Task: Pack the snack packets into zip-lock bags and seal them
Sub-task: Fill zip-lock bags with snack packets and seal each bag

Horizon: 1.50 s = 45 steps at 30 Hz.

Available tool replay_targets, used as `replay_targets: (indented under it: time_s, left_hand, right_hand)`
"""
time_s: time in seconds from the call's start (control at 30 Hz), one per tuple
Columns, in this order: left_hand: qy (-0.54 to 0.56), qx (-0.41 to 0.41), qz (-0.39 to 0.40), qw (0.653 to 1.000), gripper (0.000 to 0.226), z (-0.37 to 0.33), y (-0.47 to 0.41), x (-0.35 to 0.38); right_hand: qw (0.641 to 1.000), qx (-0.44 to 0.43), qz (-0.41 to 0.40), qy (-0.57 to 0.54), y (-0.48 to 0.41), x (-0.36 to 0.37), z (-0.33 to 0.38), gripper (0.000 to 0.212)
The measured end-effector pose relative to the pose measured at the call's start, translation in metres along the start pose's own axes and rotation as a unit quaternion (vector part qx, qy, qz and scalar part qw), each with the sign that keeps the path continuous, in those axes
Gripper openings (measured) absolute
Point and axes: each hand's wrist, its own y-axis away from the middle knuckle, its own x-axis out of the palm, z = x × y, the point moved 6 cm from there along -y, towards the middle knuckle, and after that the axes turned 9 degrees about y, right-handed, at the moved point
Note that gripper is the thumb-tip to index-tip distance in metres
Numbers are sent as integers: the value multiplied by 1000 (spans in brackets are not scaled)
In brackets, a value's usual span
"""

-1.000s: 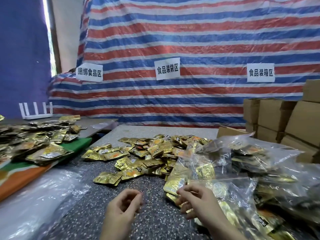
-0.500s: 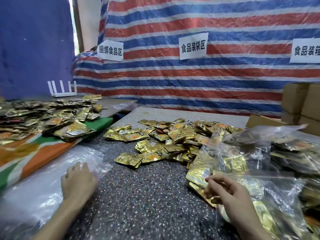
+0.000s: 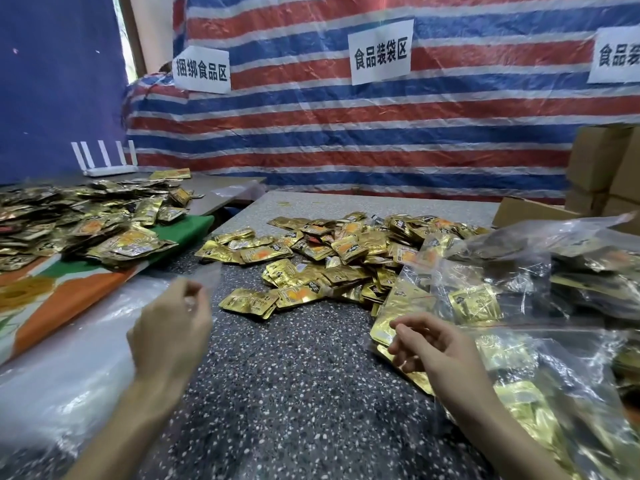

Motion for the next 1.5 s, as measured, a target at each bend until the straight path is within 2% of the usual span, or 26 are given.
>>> replay_targets:
  time_s: [0.03,0.1,0.17,0.27,0.3,0.4,0.47,0.53,0.67,0.7,0.77,0.8,0.87,0.9,0.97,1.0,1.07,1.17,1.27,1.3,1.37,1.47,1.5]
  left_hand:
    - [60,46,-3,997,5,-22,5,4]
    - [162,162,1,973,9,-63,19,16]
    - [220,275,20,936,10,-96,41,36]
    - [291,370,82,878,13,-119,75,70]
    - [301,387,102,866,15,-119,83,81]
    - [321,413,132,842,19,-110,97,100]
    - [320,419,137,839,19,-105,98,103]
    - [320,422,141,837,14,-106,101,106]
    - [342,425,155,823,8,-114,102,99]
    - [346,427,156,821,9,-117,104,98]
    - [330,430,166,824,15,-120,105,99]
    - [323,402,179,838,16,-124,106,106]
    - [294,268,246,884,22,-132,107,126]
    - [278,231,266,893,20,-131,108,130]
    - [285,265,250,886,11,-124,99,114]
    - [326,279,248,868,10,-119,95,102]
    - [391,250,254,849,20,-104,87,87]
    - [375,172,272,869,39,-107,91,102]
    - [377,129,290,870,24,-94,98,115]
    - [379,97,318,864,16,-90,97,119]
    - [435,-9,379,817,17,-84,101,128]
    - [521,-137,385,749,32,-75,101,136]
    - [541,-155,369,740,31,-73,100,135]
  right_hand:
    - [1000,4,10,-8,-2,3,1,10]
    - [999,15,34,-16,-7,10,4,27]
    - [997,31,57,-38,-12,16,5,51]
    - [991,50,61,-104,-19,20,7,74]
    - [992,44,54,-105,-20,18,6,70]
    - [997,13,48,-60,-19,13,4,35]
    - [998,20,48,-44,-17,11,-3,27]
    - [998,51,37,-23,-15,8,-10,37]
    - [981,105,52,155,-7,12,-24,79]
    - [978,115,52,167,-6,13,-28,82]
    - [980,130,43,148,-5,13,-31,72]
    - [981,145,50,120,-3,15,-33,57]
    - [981,167,86,54,-1,19,-34,20]
    - [980,164,106,40,0,19,-33,16]
    - [980,144,126,50,0,20,-29,18]
    - [982,128,127,62,0,21,-26,18]
    - [983,95,128,89,-2,24,-20,22]
    - [980,73,135,127,1,31,-15,30]
    - [972,42,155,169,4,34,-12,31]
    - [971,35,157,174,5,33,-9,32]
    - [972,26,162,168,7,29,-5,38]
    - [978,30,154,135,8,27,3,41]
    - [983,34,134,120,6,25,3,43]
